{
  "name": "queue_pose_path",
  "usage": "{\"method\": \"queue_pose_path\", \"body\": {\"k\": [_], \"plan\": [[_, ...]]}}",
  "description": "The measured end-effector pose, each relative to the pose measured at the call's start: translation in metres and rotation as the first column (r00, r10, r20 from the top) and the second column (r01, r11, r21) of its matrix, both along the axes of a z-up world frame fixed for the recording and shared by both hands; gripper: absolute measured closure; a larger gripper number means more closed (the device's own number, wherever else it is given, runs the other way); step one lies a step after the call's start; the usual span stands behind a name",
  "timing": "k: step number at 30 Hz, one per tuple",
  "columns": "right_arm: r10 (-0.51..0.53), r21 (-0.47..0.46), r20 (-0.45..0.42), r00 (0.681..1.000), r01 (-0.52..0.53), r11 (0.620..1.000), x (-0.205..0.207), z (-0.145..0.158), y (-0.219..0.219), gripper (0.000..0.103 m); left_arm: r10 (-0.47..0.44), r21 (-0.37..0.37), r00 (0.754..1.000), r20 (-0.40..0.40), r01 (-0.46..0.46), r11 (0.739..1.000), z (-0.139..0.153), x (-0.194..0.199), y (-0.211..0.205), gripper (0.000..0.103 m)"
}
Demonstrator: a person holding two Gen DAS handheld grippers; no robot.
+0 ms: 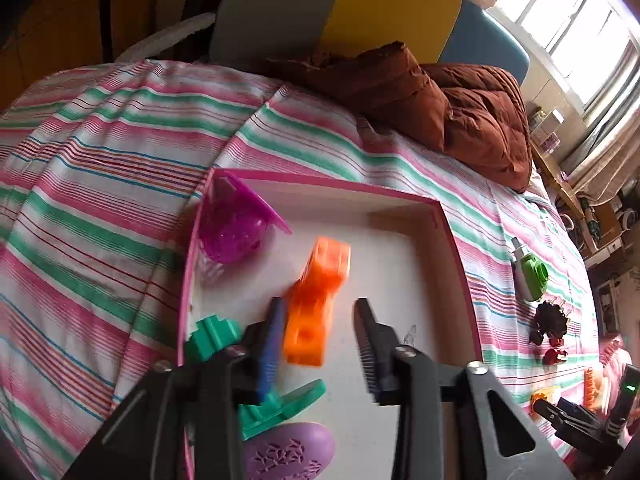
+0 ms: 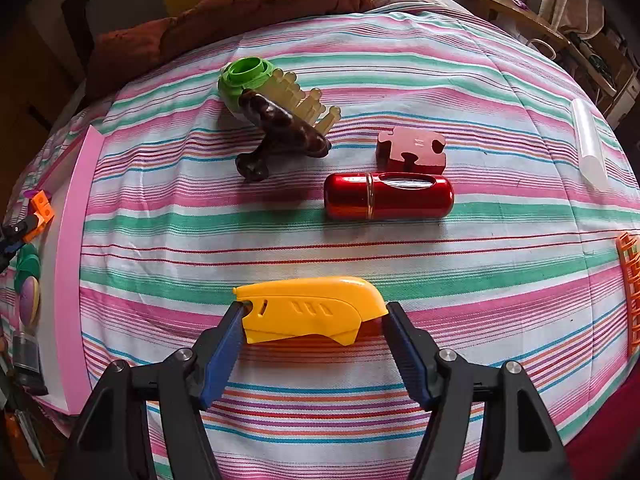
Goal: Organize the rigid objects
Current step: 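Carry the orange blocks into the tray and open the left gripper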
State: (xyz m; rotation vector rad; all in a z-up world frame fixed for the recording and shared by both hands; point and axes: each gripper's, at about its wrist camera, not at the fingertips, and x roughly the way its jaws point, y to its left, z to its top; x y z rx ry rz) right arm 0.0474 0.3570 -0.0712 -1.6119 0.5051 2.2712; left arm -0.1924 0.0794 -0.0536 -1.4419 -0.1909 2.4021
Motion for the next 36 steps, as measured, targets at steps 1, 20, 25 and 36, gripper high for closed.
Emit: {"method": "queue_pose_path", "body": {"k": [1, 20, 25, 36], "plan": [[-0.001, 0.0, 0.0, 1.0, 0.001, 1.0, 0.0, 0.0, 0.0, 0.033, 0.003, 0.003, 1.0, -0.017, -0.003, 1.0, 0.004, 0.004, -0.003, 0.063], [0.007, 0.019, -0.003, 1.0, -0.007, 1.0, 0.0, 0.001, 0.006, 0.033, -0.108, -0.099, 0.977, -0.185, 0.091, 0.991, 0.039, 0.126, 0.012, 0.062], [0.01, 0.026, -0.004, 1.0, -0.01, 1.0, -0.002, 0.001, 0.006, 0.033, -0.13, -0.126, 0.971, -0.198, 0.107, 0.986, 0.039, 0.142, 0.017, 0.062], [0.055, 0.035, -0.011, 0.998, -0.055, 0.998, -0.012, 0.0, -0.002, 0.033, -0.14, -0.144, 0.967, -0.215, 0.11, 0.983, 0.039, 0.159, 0.014, 0.062]]}}
